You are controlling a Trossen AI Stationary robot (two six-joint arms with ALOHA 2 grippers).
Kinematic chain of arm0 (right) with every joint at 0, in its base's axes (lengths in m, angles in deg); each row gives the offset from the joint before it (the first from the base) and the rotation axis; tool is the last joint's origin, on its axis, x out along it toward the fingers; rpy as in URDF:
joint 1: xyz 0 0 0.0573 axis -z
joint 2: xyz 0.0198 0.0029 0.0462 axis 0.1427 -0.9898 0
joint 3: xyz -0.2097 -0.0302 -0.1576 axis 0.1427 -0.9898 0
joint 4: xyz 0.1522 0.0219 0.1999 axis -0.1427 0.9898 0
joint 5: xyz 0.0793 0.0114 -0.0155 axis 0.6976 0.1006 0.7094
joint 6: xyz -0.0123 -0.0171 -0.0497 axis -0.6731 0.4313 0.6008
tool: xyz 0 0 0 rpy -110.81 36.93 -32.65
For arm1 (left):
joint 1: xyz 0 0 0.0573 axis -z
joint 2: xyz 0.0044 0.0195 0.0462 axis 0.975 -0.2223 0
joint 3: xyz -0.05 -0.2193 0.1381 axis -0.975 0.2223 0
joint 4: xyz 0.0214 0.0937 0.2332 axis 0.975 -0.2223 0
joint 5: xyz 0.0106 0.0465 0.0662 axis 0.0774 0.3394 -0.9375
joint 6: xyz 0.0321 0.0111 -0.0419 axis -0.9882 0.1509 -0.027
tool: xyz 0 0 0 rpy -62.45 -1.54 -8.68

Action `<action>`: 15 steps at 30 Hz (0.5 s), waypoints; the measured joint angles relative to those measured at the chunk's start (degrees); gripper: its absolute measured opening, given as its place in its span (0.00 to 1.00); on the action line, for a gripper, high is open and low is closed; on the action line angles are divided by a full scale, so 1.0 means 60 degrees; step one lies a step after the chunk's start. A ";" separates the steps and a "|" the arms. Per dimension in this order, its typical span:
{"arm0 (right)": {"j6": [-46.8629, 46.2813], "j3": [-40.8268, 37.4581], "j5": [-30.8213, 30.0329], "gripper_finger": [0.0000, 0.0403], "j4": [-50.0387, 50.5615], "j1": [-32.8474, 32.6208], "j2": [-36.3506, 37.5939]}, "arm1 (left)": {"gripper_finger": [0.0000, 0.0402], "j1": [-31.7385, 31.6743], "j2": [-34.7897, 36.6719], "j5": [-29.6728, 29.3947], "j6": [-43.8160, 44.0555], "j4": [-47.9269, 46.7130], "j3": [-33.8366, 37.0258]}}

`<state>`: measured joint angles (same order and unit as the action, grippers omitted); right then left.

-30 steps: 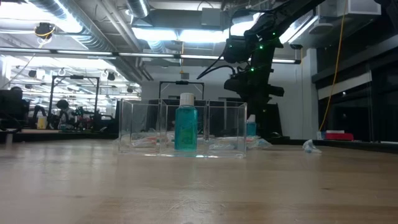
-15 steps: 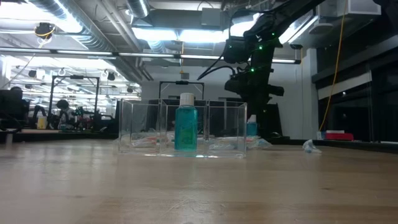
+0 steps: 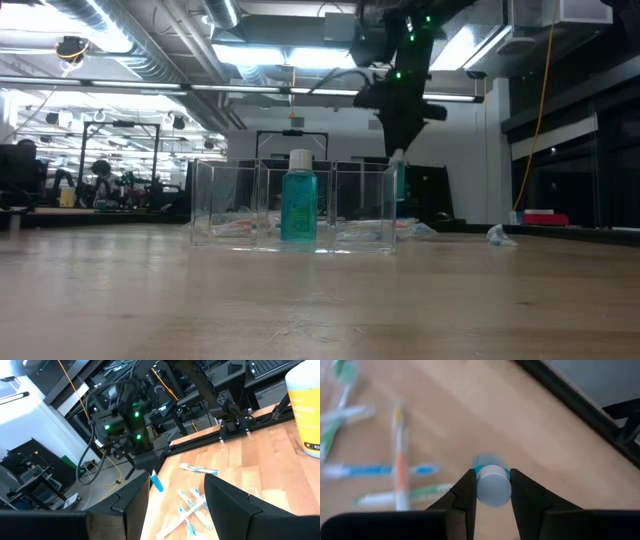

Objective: Pick & Place toothbrushing station
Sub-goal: Put the blue mouthwash into the transparent organizer

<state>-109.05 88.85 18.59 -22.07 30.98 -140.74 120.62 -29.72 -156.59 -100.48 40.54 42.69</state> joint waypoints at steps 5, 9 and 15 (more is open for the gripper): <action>-0.0004 0.0116 -0.0049 0.23 0.0749 -0.0883 0.0272 | 0.46 0.0089 0.0000 -0.0377 0.0400 -0.0439 0.0003; -0.0173 0.0127 -0.0168 0.23 0.0872 -0.1848 0.0808 | 0.46 0.0463 0.0004 -0.1380 0.0851 -0.0931 0.0001; -0.1208 0.0134 0.0301 0.23 0.0810 -0.3677 0.1366 | 0.46 0.1238 0.0115 -0.2758 0.1112 -0.1208 -0.0001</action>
<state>-116.30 89.65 20.39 -17.21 8.92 -132.54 128.05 -29.03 -173.14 -93.81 33.30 42.68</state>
